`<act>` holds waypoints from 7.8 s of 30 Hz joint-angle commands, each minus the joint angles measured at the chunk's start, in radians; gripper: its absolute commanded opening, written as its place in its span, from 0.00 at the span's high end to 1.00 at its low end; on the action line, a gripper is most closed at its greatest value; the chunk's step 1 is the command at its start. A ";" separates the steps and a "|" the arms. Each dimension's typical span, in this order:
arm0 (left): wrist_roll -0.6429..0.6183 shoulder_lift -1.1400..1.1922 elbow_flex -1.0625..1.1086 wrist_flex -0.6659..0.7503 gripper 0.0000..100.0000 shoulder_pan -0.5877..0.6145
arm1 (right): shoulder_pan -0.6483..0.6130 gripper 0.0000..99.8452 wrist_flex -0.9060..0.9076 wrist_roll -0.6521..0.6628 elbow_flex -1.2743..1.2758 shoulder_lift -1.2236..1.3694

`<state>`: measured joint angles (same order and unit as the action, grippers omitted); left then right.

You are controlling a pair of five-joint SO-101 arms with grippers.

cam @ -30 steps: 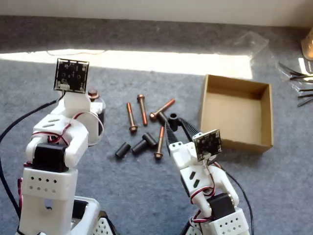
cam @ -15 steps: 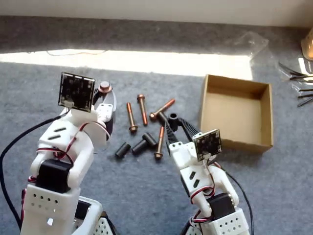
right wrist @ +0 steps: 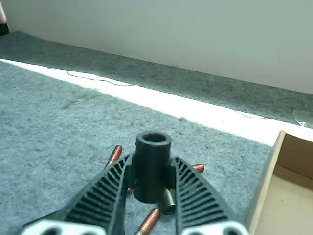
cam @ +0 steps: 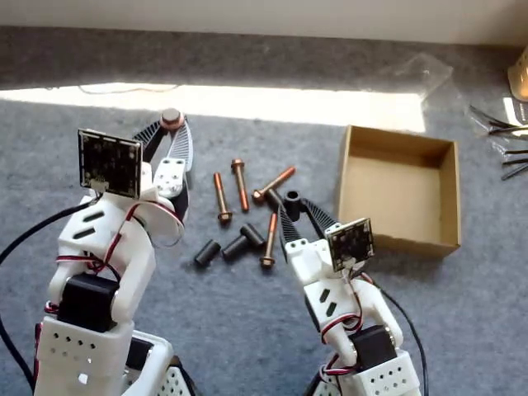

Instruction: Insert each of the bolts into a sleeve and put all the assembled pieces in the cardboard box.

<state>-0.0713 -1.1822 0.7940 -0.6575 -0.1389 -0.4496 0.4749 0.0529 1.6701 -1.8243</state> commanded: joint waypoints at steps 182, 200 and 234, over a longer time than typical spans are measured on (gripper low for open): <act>-0.080 -0.641 0.394 0.006 0.99 -0.277 | -0.306 0.99 -0.056 0.158 0.145 -0.013; -0.163 -0.642 0.395 0.003 0.99 -0.278 | -0.305 0.99 -0.097 0.158 0.145 -0.013; -0.158 -0.642 0.394 -0.014 0.99 -0.292 | -0.305 0.99 -0.203 0.161 0.145 -0.008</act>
<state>-0.2140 -1.8236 1.2451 -0.6605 -0.4258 -0.7534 0.3076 0.2048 1.6701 -1.8228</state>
